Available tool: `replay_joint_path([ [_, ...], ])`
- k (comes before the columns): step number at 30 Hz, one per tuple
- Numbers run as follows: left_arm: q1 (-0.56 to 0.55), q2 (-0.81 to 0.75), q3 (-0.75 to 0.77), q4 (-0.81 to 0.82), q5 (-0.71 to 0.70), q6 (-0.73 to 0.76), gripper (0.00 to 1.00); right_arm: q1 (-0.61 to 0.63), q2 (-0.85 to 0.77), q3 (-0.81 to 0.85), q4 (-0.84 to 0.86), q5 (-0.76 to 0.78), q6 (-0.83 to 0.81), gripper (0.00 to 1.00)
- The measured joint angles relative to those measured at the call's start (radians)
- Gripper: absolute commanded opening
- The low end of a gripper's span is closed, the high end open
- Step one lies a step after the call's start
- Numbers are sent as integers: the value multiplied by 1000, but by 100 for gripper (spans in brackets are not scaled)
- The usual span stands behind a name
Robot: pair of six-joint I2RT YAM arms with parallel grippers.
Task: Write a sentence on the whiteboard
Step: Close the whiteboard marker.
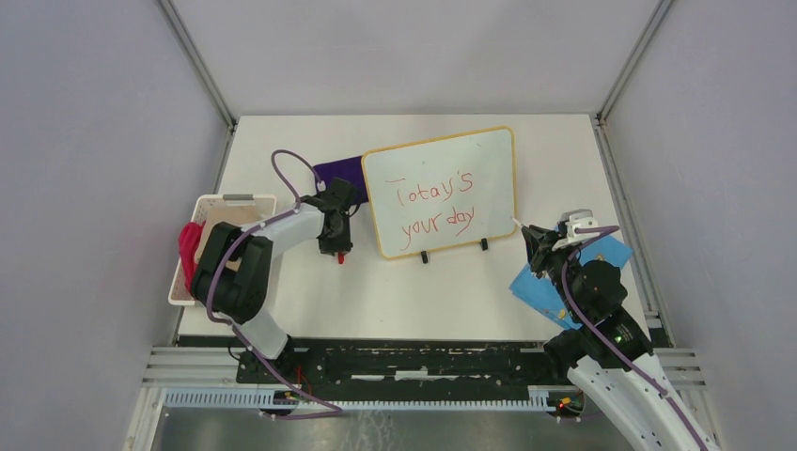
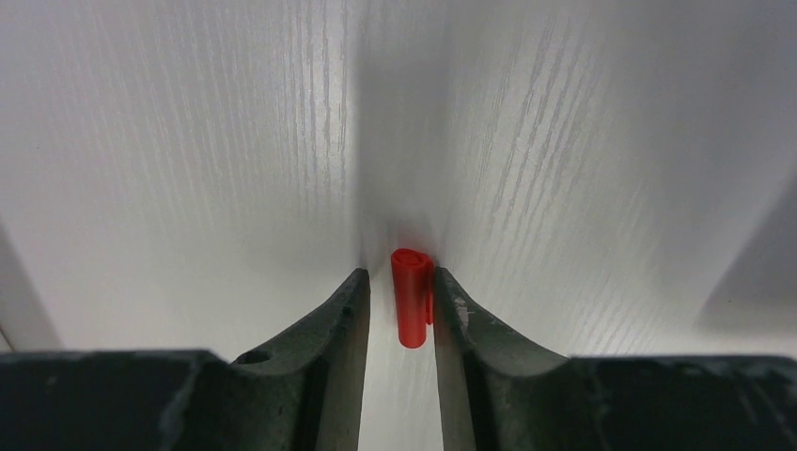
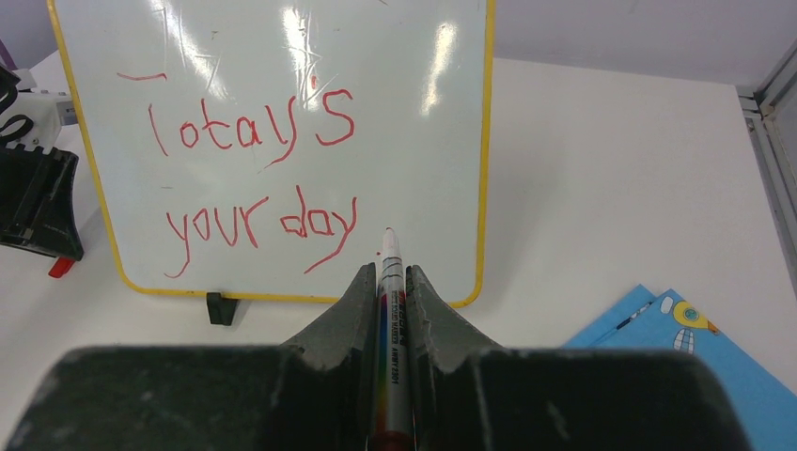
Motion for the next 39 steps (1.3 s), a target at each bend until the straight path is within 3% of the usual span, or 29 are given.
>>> replay_joint_path([
  [14, 0, -10, -14, -4, 4, 0, 29, 0, -5, 0, 0, 0, 7, 0],
  [22, 0, -29, -32, 2, 8, 0, 2, 0, -5, 0, 0, -1, 8, 0],
  [29, 0, -91, -40, -17, -2, 0, 2, 0, 25, 17, -8, -5, 3, 0],
  [39, 0, -315, 18, -56, -26, 0, 2, 0, 96, 81, 7, -18, -13, 0],
])
